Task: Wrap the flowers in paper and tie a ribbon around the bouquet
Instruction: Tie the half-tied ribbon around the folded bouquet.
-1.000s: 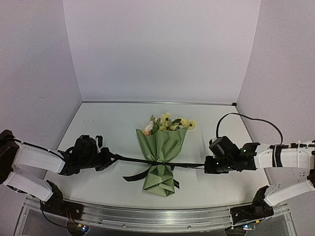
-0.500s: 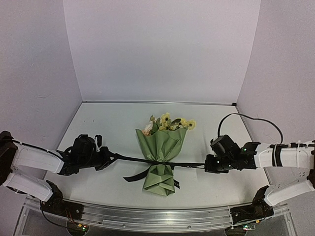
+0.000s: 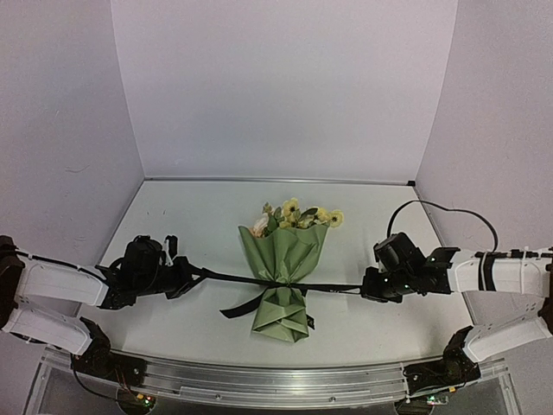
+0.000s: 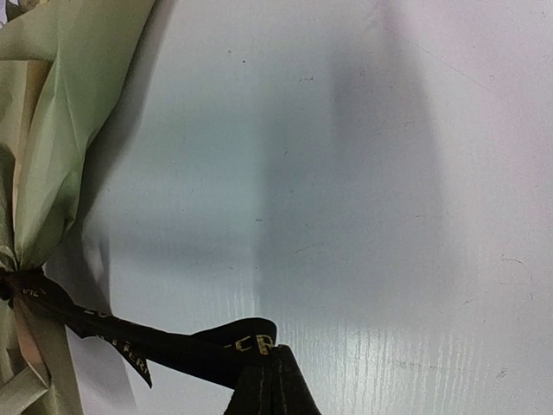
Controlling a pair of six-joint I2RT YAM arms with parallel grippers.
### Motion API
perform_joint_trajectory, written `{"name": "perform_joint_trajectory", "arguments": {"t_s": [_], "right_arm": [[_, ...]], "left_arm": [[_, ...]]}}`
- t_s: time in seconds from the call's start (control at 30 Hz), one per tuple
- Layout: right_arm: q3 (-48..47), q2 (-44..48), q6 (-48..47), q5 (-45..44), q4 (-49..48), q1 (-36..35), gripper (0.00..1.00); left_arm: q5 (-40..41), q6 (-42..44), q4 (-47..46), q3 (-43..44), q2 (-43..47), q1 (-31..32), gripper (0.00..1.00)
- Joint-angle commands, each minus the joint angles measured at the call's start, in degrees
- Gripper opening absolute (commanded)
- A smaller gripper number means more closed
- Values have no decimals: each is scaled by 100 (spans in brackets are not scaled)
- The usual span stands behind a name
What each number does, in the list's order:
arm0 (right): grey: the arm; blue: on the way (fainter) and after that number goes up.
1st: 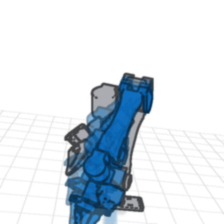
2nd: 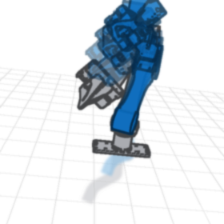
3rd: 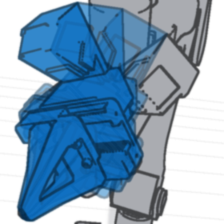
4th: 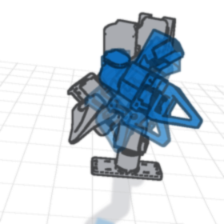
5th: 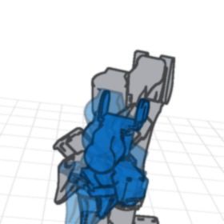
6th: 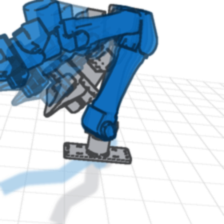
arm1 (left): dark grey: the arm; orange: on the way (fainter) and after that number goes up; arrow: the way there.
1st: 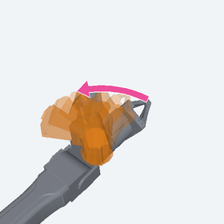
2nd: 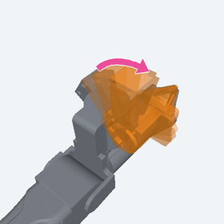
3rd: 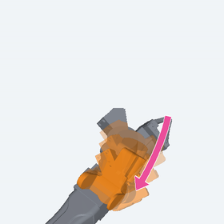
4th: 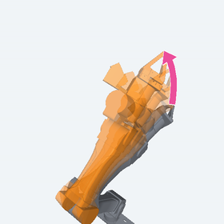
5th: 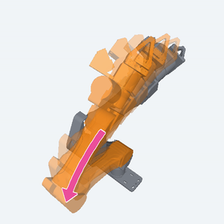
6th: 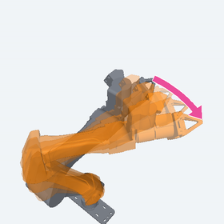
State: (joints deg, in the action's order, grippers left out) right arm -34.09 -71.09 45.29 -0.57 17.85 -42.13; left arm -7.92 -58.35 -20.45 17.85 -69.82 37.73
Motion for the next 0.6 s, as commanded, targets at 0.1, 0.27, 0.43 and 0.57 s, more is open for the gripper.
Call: {"name": "perform_joint_trajectory", "arguments": {"t_s": [0.1,0.27,0.43,0.57], "right_arm": [[320,149,-103,-1442,2366,564,0],[22,-165,-261,-893,2362,503,0],[-282,-393,-342,-866,2432,214,0],[-350,-485,-298,-917,2450,40,0]], "left_arm": [[1756,166,764,-284,241,-723,0],[1372,404,562,-97,30,-721,0],[1055,639,449,62,-166,-674,0],[1045,715,498,152,-262,-532,0]]}}
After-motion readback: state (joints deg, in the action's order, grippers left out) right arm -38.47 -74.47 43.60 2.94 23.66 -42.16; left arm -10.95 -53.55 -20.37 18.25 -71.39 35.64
